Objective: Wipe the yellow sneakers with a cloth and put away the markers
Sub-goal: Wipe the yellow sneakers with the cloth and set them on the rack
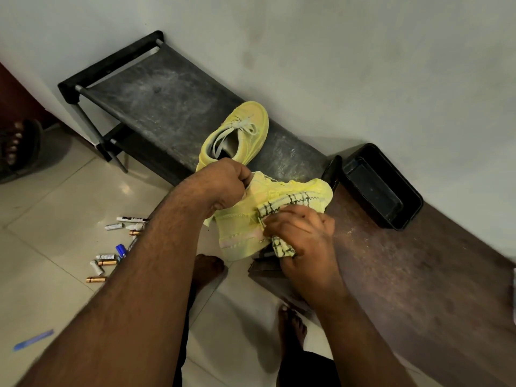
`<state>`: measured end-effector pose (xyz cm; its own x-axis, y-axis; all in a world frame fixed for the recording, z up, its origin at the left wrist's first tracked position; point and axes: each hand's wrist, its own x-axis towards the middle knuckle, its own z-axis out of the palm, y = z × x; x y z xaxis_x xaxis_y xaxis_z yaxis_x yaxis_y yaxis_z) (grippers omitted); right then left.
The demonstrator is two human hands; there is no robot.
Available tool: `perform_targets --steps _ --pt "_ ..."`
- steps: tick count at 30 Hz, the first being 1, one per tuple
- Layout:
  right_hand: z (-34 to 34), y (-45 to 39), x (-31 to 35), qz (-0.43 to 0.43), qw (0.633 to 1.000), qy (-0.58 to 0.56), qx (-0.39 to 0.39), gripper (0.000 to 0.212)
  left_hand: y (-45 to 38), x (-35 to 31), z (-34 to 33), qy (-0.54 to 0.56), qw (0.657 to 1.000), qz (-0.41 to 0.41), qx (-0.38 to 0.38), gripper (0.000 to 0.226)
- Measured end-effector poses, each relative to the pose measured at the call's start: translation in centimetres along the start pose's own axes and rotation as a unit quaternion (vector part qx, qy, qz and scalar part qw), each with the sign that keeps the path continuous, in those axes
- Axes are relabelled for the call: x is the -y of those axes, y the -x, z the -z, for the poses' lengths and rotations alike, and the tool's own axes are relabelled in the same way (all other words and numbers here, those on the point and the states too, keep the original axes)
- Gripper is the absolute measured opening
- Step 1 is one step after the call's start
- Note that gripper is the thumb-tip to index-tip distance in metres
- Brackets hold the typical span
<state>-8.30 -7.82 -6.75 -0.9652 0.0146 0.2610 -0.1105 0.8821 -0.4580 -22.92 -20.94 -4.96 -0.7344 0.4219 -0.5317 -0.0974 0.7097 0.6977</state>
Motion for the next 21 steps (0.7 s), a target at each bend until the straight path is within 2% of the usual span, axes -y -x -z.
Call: perform_targets --steps 2,6,8,11,12,13,17,19,21 --pt "0.2 -0.1 -1.2 -0.012 1.0 0.021 -0.01 0.036 0.2 -0.1 0.0 0.013 1.0 -0.009 0.008 0.02" --pt "1.1 -0.8 -4.7 -0.16 0.983 0.022 -0.084 0.047 0.3 -0.3 0.0 0.044 0.998 -0.023 0.037 0.023" --pt "0.8 -1.0 -3.2 -0.13 0.989 0.001 -0.068 0.045 0.4 -0.3 0.1 0.036 0.998 -0.031 0.044 0.021" --pt "0.0 -0.6 -0.1 0.007 0.999 -0.035 -0.013 0.034 0.4 -0.3 0.3 0.006 0.997 -0.054 0.049 0.013" --pt "0.0 -0.7 0.2 0.029 0.999 -0.038 -0.007 0.036 0.3 -0.3 0.2 0.0 0.997 -0.06 0.048 0.013" --pt "0.1 -0.9 -0.2 0.024 0.999 -0.04 -0.013 0.039 0.4 -0.3 0.2 0.001 0.997 -0.059 0.049 0.013" --pt "0.8 -1.4 -2.6 -0.114 0.989 -0.038 -0.084 0.047 0.3 -0.2 0.0 0.021 0.997 -0.052 0.06 0.024" --pt "0.5 -1.4 -1.8 -0.109 0.991 -0.028 -0.078 0.047 0.3 -0.1 0.1 0.026 0.997 -0.048 0.062 0.021" --pt "0.0 -1.1 -0.7 -0.054 0.996 -0.033 -0.061 0.044 0.2 0.0 0.2 0.017 0.997 -0.047 0.061 0.021"
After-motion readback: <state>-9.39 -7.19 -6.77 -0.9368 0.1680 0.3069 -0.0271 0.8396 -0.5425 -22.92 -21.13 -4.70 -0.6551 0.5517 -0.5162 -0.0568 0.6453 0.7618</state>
